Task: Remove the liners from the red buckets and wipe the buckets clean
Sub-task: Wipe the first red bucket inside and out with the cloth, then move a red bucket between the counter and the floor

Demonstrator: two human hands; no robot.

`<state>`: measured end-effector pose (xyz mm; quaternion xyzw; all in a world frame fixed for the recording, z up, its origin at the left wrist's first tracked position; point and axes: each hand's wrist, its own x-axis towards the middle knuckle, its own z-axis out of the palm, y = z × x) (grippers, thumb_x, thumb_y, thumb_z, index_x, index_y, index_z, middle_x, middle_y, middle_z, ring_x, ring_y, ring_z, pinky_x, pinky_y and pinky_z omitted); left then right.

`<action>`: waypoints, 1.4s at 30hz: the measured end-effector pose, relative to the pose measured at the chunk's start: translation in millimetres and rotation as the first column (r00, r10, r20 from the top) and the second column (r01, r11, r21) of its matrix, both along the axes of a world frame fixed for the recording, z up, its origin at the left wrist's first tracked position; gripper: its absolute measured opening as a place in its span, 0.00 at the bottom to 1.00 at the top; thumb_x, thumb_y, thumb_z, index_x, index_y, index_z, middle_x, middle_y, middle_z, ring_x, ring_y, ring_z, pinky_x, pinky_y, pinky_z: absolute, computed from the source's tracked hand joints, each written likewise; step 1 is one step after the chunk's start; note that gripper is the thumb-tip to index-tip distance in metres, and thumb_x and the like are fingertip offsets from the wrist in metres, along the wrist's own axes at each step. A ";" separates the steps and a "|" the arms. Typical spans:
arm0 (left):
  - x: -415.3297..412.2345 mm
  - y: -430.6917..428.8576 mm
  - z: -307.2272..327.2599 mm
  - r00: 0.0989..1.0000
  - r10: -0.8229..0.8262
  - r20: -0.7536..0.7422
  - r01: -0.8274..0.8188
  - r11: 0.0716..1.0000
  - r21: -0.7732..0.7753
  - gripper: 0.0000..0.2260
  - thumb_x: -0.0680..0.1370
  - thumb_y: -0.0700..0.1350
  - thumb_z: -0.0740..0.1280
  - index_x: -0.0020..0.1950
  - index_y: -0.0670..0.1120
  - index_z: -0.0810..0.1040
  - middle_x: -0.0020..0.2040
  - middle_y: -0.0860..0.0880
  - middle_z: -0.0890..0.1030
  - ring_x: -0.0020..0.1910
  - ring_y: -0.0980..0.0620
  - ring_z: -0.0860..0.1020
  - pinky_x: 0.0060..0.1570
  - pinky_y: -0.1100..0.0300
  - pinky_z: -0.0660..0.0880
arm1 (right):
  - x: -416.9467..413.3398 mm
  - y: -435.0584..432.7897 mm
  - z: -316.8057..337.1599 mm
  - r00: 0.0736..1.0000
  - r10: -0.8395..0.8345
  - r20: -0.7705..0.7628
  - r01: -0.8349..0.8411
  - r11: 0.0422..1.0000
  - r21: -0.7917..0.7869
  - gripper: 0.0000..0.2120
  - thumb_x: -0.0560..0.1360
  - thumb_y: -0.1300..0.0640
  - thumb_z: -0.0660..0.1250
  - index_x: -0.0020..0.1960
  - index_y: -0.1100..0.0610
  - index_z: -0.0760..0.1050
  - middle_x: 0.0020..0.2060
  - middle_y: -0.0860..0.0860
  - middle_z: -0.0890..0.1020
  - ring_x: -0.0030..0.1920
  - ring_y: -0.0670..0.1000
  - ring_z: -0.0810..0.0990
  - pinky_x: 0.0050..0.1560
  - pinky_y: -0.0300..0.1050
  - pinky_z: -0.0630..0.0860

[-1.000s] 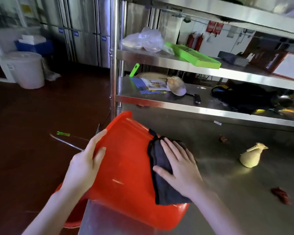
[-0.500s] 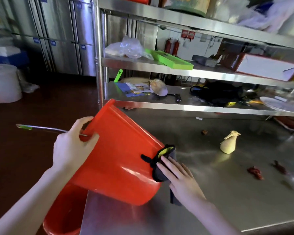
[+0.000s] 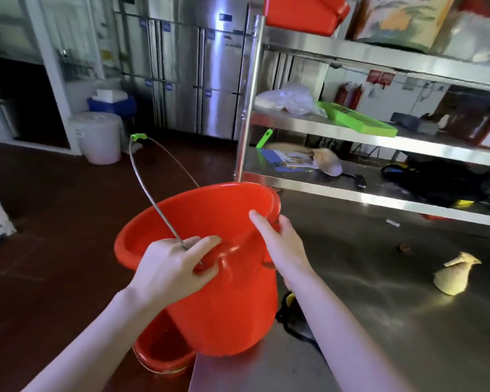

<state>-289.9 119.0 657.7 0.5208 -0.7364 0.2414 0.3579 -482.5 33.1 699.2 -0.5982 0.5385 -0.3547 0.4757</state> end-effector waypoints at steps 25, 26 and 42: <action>110.9 193.0 -99.7 -0.290 0.728 -0.622 -0.136 0.612 0.779 0.43 0.71 0.38 0.74 0.79 0.53 0.54 0.57 0.35 0.74 0.32 0.46 0.81 0.23 0.60 0.76 | 84.4 49.5 -116.5 0.979 0.158 0.131 -0.179 0.971 0.161 0.19 0.69 0.63 0.72 0.56 0.50 0.72 0.44 0.53 0.83 0.38 0.50 0.84 0.37 0.44 0.80; 113.4 203.7 -111.5 -0.305 0.742 -0.596 -0.145 0.583 0.800 0.41 0.71 0.38 0.74 0.78 0.51 0.57 0.57 0.35 0.75 0.31 0.46 0.80 0.23 0.60 0.75 | 88.3 53.1 -127.5 0.975 0.182 0.129 -0.204 0.961 0.185 0.19 0.69 0.64 0.72 0.55 0.49 0.73 0.42 0.52 0.83 0.36 0.49 0.84 0.35 0.43 0.79; 269.9 239.4 -212.9 -0.482 0.721 -0.497 -0.089 0.524 0.847 0.15 0.72 0.36 0.71 0.56 0.44 0.74 0.44 0.38 0.81 0.35 0.42 0.80 0.27 0.55 0.76 | 265.5 58.6 -208.0 0.930 0.362 0.062 -0.358 0.857 0.371 0.20 0.69 0.64 0.70 0.54 0.44 0.75 0.46 0.51 0.85 0.42 0.53 0.85 0.36 0.48 0.81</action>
